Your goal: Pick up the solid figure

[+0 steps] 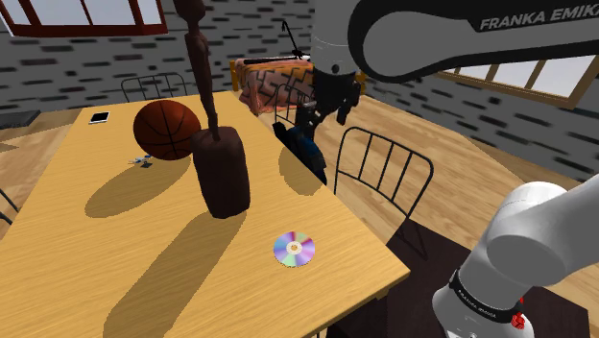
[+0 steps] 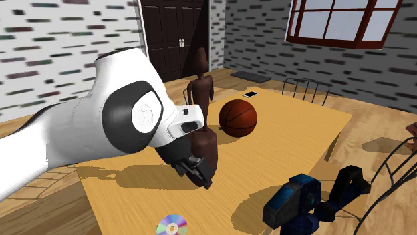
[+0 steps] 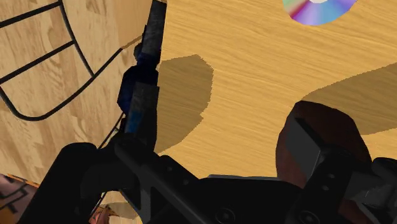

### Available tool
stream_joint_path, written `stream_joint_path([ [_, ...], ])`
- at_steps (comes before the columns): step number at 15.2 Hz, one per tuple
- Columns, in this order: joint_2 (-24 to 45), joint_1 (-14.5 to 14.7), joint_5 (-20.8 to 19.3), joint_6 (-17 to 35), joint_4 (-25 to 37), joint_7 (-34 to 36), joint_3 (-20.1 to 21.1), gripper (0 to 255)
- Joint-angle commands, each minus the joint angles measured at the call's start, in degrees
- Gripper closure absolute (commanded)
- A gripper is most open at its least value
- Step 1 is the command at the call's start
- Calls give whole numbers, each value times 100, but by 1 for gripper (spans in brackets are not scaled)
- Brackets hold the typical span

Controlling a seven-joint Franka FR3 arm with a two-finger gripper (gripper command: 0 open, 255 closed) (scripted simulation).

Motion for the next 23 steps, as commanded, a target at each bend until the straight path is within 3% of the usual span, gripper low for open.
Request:
stream_joint_path([
  [1, 308, -177, -227, 244, 227, 492, 353, 0],
  [5, 1009, -611, -892, 475, 859, 1529, 1135, 0],
  [8, 1648, -991, -1608, 449, 1459, 2383, 1802, 0],
  [11, 2482, -1327, -2598, 158, 2189, 3318, 2544, 0],
  [13, 3221, -1391, -3467, -258, 2762, 3975, 3024, 0],
  [14, 3647, -1310, -3956, -540, 3075, 4289, 3206, 0],
  [16, 4494, -880, -4920, -1161, 3739, 4792, 3338, 0],
  [20, 5808, 481, -6407, -2147, 5184, 5193, 2886, 0],
  [23, 5770, 412, -6361, -1991, 4934, 5354, 2857, 0],
])
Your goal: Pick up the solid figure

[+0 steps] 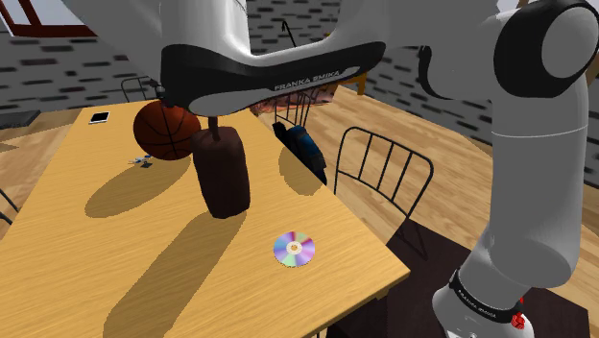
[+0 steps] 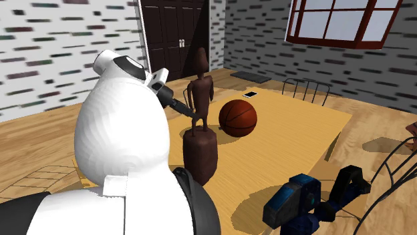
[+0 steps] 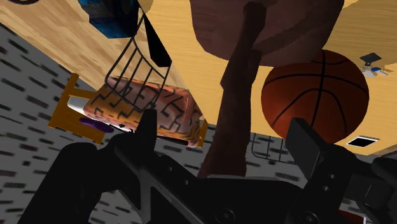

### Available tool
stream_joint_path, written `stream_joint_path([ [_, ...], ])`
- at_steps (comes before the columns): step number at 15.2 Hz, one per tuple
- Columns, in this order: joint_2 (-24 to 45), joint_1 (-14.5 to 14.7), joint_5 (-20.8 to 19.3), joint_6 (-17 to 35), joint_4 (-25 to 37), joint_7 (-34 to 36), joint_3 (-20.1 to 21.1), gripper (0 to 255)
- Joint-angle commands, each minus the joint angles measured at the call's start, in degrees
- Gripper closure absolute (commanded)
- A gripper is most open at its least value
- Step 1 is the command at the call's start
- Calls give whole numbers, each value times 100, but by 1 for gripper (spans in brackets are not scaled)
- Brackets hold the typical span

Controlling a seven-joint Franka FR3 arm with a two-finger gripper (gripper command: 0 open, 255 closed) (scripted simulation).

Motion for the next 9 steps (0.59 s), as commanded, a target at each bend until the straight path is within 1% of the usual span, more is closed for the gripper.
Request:
stream_joint_path([
  [1, 43, 12, -48, 52, -92, 123, -23, 0],
  [4, 36, -56, -40, 186, -316, 283, -25, 0],
  [7, 36, -68, -41, 211, -357, 313, -26, 0],
  [8, 34, -71, -39, 212, -357, 310, -25, 255],
  [9, 36, -71, -40, 213, -356, 310, -26, 255],
])
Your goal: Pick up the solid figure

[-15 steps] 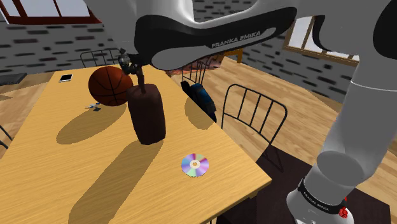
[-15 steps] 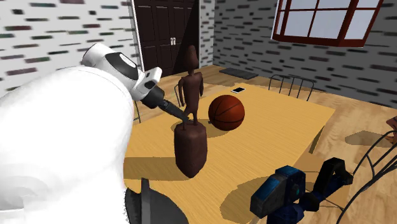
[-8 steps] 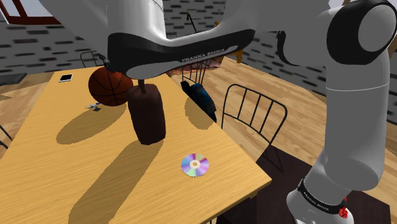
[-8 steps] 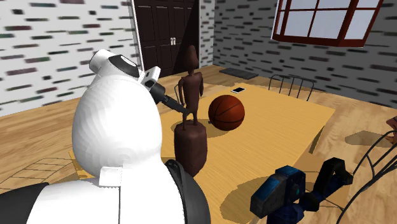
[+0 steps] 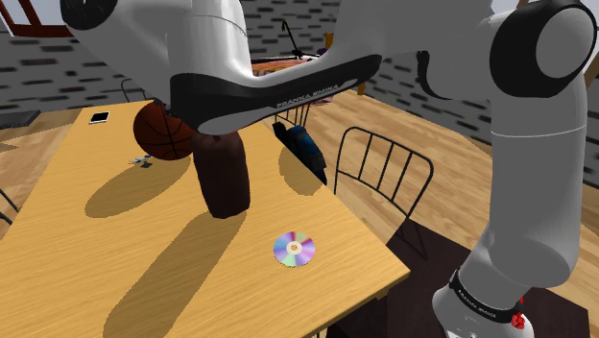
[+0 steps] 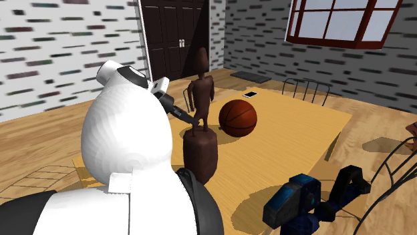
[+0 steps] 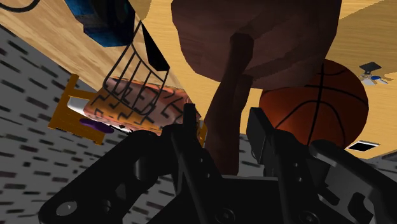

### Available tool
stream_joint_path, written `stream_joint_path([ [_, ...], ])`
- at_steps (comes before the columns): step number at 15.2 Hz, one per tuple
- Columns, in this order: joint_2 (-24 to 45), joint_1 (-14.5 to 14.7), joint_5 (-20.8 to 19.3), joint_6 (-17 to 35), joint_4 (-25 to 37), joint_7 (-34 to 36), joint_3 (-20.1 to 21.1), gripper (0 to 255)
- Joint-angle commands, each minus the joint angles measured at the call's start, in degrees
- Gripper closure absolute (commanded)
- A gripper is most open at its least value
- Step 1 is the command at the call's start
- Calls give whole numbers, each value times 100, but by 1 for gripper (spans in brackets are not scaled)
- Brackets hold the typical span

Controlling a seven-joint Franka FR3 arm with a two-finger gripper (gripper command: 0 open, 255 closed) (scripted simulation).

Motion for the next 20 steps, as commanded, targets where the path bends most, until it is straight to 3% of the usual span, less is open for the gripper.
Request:
stream_joint_path([
  [1, 2, 0, -1, 2, -2, 3, -1, 255],
  [8, 3, 3, -1, -1, -2, 6, 0, 255],
  [20, 101, 373, -111, -574, 999, -657, -36, 255],
])
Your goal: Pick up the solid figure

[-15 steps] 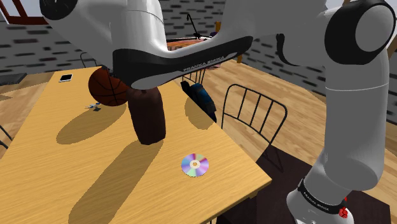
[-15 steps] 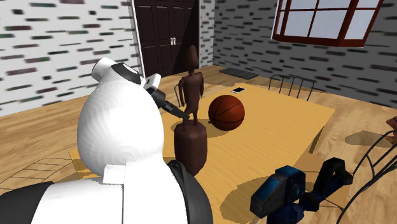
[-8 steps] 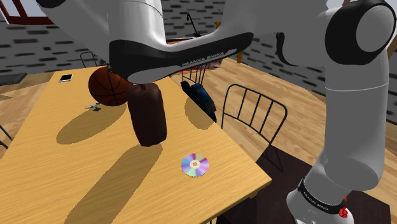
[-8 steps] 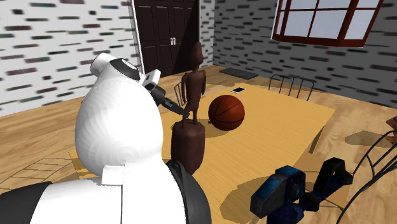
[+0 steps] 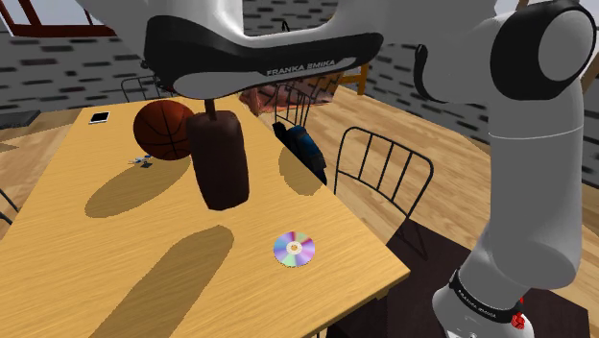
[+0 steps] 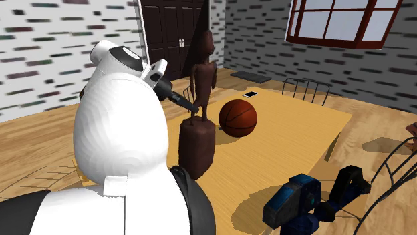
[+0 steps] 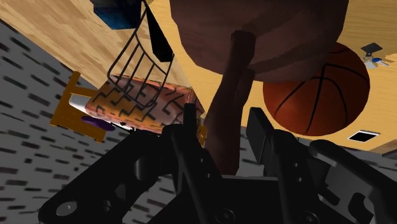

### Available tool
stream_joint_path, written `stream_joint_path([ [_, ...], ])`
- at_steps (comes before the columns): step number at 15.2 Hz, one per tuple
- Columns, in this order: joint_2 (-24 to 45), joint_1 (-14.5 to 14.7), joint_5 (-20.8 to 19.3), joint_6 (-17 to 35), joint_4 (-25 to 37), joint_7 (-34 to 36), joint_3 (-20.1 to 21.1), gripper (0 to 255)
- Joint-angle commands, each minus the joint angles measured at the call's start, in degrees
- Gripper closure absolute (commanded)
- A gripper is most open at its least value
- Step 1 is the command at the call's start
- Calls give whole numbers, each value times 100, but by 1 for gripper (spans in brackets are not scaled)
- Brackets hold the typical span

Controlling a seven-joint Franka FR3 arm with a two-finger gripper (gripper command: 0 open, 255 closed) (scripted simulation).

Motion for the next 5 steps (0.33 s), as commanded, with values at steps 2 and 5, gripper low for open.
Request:
stream_joint_path([
  [2, 48, 138, -77, -163, 316, -180, -23, 255],
  [5, 74, 197, -107, -226, 438, -251, -37, 255],
])
